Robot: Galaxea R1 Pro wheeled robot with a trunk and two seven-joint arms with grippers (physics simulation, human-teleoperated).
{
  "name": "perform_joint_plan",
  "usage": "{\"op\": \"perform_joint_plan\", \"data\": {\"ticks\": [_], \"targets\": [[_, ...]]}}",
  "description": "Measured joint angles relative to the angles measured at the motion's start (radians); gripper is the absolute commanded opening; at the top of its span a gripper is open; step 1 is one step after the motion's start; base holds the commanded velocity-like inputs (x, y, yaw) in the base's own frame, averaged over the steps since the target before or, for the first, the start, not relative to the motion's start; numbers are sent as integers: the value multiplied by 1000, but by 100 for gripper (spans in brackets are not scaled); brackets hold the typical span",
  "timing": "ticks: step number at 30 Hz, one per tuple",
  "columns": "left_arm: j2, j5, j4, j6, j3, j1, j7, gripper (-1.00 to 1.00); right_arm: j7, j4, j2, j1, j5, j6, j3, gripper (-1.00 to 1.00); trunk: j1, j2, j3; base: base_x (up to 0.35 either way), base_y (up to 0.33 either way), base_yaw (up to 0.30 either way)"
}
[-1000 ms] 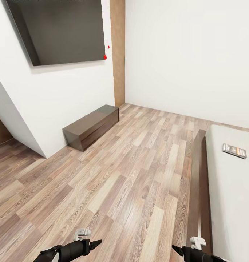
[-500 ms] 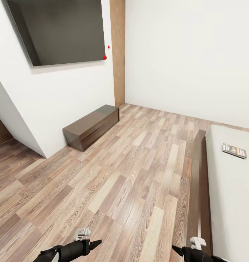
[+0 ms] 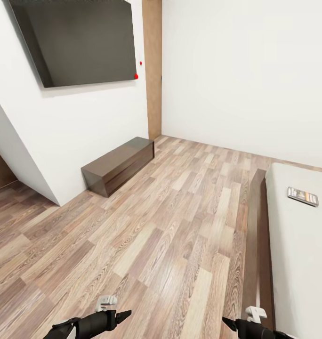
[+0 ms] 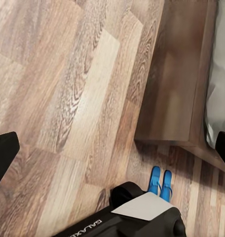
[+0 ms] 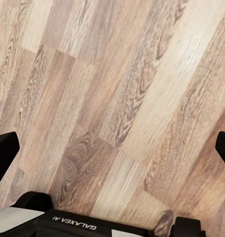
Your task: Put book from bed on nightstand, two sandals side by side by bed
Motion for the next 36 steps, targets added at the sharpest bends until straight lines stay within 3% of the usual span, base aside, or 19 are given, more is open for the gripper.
{"op": "perform_joint_plan", "data": {"ticks": [11, 14, 20, 23, 27, 36], "targets": [[0, 1, 0, -56, 1, 0, 15, 100, 0, 0, 0, 0, 0, -1, 0, 100, 0, 0, 17, 0, 0, 0], [0, 1, 0, -59, 0, 0, 55, 100, 0, 0, 0, 0, 0, -1, 0, 100, 0, 0, 22, 0, 0, 0], [-2, -1, 66, -77, -1, 0, 223, 100, 0, 0, 0, 0, 0, -1, 0, 100, 0, 0, 32, 0, 0, 0], [-2, 3, 115, -149, 0, 0, 267, 100, 0, 0, 0, 0, 0, -1, 0, 100, 0, 0, 37, 0, 0, 0], [-1, 5, 129, -189, 2, 0, 278, 100, 0, 0, 0, 0, 0, -1, 0, 100, 0, 0, 43, 0, 0, 0], [3, 5, 157, -208, 2, 3, 284, 100, -5, 0, 0, 0, 0, 0, 0, 100, 0, 0, 57, 0, 0, 0]]}}
